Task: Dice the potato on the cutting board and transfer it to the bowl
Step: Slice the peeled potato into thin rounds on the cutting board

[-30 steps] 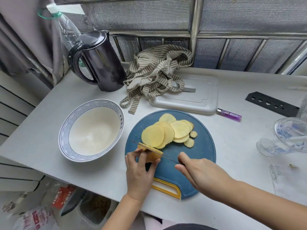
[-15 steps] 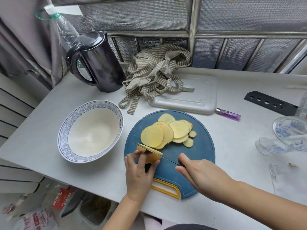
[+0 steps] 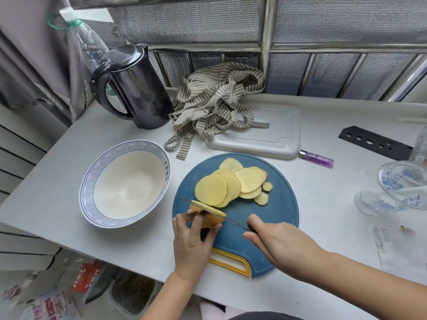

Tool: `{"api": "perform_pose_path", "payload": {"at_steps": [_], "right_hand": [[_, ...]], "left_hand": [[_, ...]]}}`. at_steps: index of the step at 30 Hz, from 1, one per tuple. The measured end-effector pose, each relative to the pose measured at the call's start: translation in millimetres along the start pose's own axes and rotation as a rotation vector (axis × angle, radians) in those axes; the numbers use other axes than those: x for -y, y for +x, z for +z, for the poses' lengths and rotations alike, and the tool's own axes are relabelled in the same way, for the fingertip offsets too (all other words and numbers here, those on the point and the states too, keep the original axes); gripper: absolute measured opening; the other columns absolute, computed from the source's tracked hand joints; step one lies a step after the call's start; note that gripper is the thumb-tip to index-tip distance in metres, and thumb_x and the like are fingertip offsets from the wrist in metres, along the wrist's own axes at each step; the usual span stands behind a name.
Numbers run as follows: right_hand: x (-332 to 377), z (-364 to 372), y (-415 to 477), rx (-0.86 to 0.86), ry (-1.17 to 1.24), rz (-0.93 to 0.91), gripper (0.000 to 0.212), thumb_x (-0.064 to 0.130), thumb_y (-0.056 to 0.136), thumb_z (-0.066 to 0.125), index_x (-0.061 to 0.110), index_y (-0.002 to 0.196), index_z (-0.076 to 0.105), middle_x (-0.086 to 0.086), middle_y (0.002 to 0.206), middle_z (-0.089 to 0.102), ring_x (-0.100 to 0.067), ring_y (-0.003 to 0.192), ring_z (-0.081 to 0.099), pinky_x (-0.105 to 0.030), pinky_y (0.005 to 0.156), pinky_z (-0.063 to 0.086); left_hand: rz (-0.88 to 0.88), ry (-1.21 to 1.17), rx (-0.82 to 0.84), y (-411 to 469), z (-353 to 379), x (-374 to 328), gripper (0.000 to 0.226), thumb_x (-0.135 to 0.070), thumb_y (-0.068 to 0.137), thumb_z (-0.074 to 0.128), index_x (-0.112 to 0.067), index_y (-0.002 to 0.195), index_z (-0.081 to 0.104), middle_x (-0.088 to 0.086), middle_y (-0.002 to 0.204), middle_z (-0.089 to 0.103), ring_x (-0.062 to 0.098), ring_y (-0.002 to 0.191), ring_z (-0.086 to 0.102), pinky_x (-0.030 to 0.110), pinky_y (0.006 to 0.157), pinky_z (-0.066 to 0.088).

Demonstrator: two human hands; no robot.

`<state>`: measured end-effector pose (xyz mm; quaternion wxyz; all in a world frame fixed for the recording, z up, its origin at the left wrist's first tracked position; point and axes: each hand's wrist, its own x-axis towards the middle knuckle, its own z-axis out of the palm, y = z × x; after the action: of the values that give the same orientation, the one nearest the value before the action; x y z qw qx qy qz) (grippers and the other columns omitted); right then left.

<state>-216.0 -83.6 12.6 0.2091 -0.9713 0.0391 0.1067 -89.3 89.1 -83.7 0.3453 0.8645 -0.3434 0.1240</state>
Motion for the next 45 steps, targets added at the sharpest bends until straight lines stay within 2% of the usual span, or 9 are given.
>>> {"api": "perform_pose_path", "payload": {"at_steps": [11,14,19,23,32,36,39,43,45], "right_hand": [[-0.3,0.8,-0.5,0.002,0.033,0.019,0.041,0.058,0.088,0.004,0.024,0.095,0.026,0.007,0.061,0.037,-0.019,0.055,0.036,-0.033,0.055,0.021],[0.1,1.1,0.2,0.003,0.049,0.016,0.042,0.058,0.088,0.004,0.024,0.095,0.026,0.006,0.061,0.037,-0.019,0.056,0.037,-0.033,0.053,0.024],[-1.3,2.8,0.7,-0.014,0.051,0.004,0.042,0.058,0.088,0.004,0.024,0.096,0.026,0.006,0.063,0.039,-0.023,0.062,0.042,-0.034,0.058,0.028],[-0.9,4.4,-0.5,-0.025,0.057,0.002,0.04,0.058,0.09,0.004,0.025,0.094,0.025,0.005,0.065,0.041,-0.023,0.061,0.043,-0.034,0.058,0.031],[3.2,0.8,-3.1,0.005,0.013,0.022,0.032,0.055,0.094,0.008,0.026,0.092,0.021,0.006,0.066,0.04,-0.019,0.058,0.037,-0.033,0.054,0.024],[4.0,-1.2,-3.8,0.015,0.012,0.036,0.031,0.054,0.096,0.01,0.025,0.092,0.021,0.005,0.064,0.038,-0.018,0.055,0.035,-0.033,0.051,0.025],[4.1,-0.5,-3.3,0.029,0.028,0.047,0.031,0.052,0.098,0.012,0.024,0.092,0.022,0.005,0.063,0.038,-0.017,0.054,0.035,-0.035,0.055,0.025],[5.3,3.5,-2.3,0.057,0.031,0.062,0.029,0.05,0.1,0.014,0.023,0.09,0.021,0.004,0.064,0.04,-0.018,0.055,0.036,-0.03,0.051,0.026],[6.4,5.1,-1.9,0.064,0.037,0.08,0.031,0.05,0.101,0.015,0.022,0.089,0.022,0.004,0.064,0.04,-0.018,0.056,0.036,-0.034,0.055,0.028]], "left_hand": [[0.003,-0.011,-0.001,1.3,0.0,0.8,0.04,-0.051,0.082,0.057,-0.026,0.112,0.051,0.001,0.102,0.038,0.02,0.09,0.043,0.027,0.066,0.048],[-0.004,-0.019,-0.005,2.3,-1.0,-0.1,0.039,-0.052,0.082,0.056,-0.026,0.111,0.051,0.001,0.102,0.038,0.019,0.09,0.043,0.026,0.067,0.047],[0.008,-0.014,-0.004,3.3,-2.7,-1.1,0.042,-0.061,0.089,0.046,-0.025,0.11,0.051,0.0,0.103,0.038,0.018,0.09,0.044,0.023,0.068,0.045],[0.002,-0.007,0.007,2.7,-2.5,-0.3,0.04,-0.055,0.084,0.053,-0.025,0.111,0.051,0.001,0.102,0.038,0.019,0.09,0.044,0.022,0.065,0.045],[-0.004,-0.002,0.043,0.4,-1.5,4.1,0.041,-0.056,0.084,0.054,-0.026,0.111,0.052,0.001,0.103,0.038,0.024,0.088,0.05,0.022,0.061,0.048],[0.005,0.003,0.038,-0.1,-1.3,5.3,0.042,-0.061,0.088,0.048,-0.027,0.112,0.052,0.001,0.103,0.039,0.023,0.088,0.048,0.022,0.061,0.048],[0.017,0.0,0.037,-1.0,-1.4,6.4,0.044,-0.064,0.09,0.043,-0.028,0.114,0.051,0.0,0.104,0.039,0.019,0.091,0.044,0.022,0.064,0.047],[0.031,-0.01,0.035,-1.5,-1.9,7.3,0.042,-0.063,0.091,0.044,-0.029,0.114,0.052,0.0,0.103,0.039,0.017,0.09,0.042,0.022,0.069,0.045],[0.035,-0.015,0.03,-2.0,-1.7,8.3,0.041,-0.062,0.09,0.045,-0.029,0.114,0.052,0.0,0.103,0.039,0.017,0.09,0.042,0.022,0.071,0.045]]}}
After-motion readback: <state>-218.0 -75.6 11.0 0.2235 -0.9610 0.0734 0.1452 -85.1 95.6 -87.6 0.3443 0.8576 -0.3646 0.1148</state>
